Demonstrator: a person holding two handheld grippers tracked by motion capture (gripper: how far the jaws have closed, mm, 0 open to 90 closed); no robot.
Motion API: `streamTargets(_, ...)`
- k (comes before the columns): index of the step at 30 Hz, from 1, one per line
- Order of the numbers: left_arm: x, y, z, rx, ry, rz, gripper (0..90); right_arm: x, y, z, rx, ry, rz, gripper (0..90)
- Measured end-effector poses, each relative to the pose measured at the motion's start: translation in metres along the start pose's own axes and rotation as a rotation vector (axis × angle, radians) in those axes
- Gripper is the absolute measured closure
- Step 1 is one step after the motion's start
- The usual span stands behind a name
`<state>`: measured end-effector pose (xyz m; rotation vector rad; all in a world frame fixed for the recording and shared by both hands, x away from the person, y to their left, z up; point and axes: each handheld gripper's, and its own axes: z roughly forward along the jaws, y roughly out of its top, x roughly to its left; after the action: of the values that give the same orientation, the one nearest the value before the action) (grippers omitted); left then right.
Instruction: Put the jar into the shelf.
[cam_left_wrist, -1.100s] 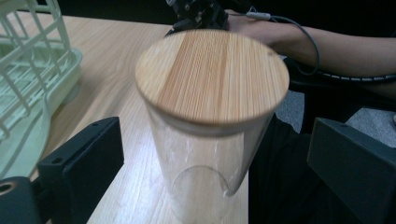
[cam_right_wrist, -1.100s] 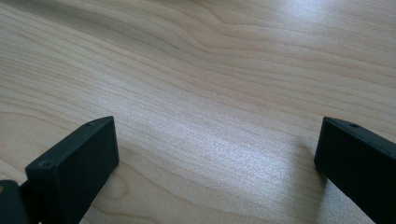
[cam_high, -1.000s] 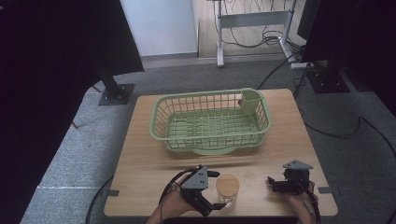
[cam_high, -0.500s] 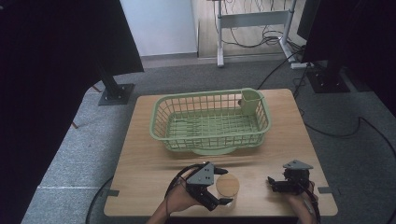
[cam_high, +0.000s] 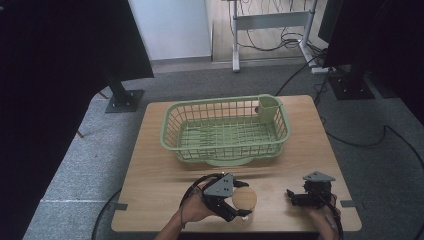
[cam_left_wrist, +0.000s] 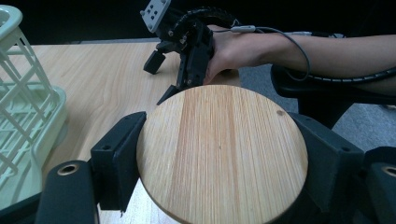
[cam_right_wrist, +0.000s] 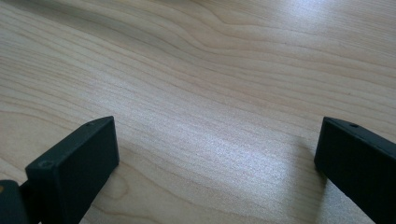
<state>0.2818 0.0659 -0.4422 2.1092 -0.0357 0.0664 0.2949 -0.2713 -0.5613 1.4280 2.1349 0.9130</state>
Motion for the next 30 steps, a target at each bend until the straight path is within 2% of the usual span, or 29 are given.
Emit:
streamTargets(9,0.006,0.008,-0.006,-0.016,-0.028,0.009,23.7,0.0,0.0,0.0,0.001,0.001,0.0,0.0)
streamTargets(19,0.016,0.02,-0.016,-0.028,-0.025,0.005,23.6,0.0,0.0,0.0,0.001,0.001,-0.001,0.0)
streamTargets(30,0.029,0.035,-0.031,-0.027,-0.002,0.014,23.6,0.0,0.0,0.0,0.001,0.002,0.0,0.0)
